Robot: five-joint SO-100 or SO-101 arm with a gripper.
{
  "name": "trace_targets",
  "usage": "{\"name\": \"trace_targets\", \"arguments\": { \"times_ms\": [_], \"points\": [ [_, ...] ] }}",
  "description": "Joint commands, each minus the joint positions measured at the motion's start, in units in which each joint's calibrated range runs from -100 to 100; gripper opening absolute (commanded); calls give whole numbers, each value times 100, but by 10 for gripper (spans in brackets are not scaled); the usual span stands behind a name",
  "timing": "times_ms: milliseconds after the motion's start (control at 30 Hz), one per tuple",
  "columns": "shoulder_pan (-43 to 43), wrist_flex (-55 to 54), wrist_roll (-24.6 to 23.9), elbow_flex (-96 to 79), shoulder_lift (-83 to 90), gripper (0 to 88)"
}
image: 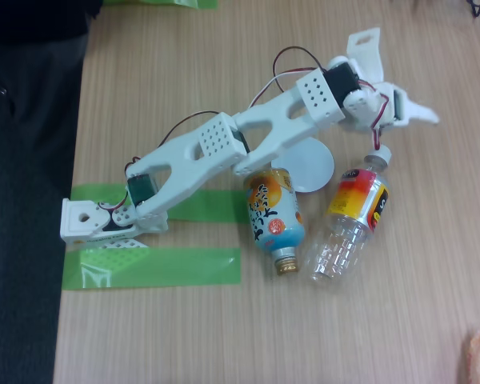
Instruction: Pick up the plastic bottle and stand it up on the white place
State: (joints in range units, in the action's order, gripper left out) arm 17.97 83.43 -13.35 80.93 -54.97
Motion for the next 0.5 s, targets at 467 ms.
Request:
{"name": "trace_targets", "arguments": {
  "times_ms": [467],
  "points": [
    [107, 52, -903, 123, -1, 370]
  ]
}}
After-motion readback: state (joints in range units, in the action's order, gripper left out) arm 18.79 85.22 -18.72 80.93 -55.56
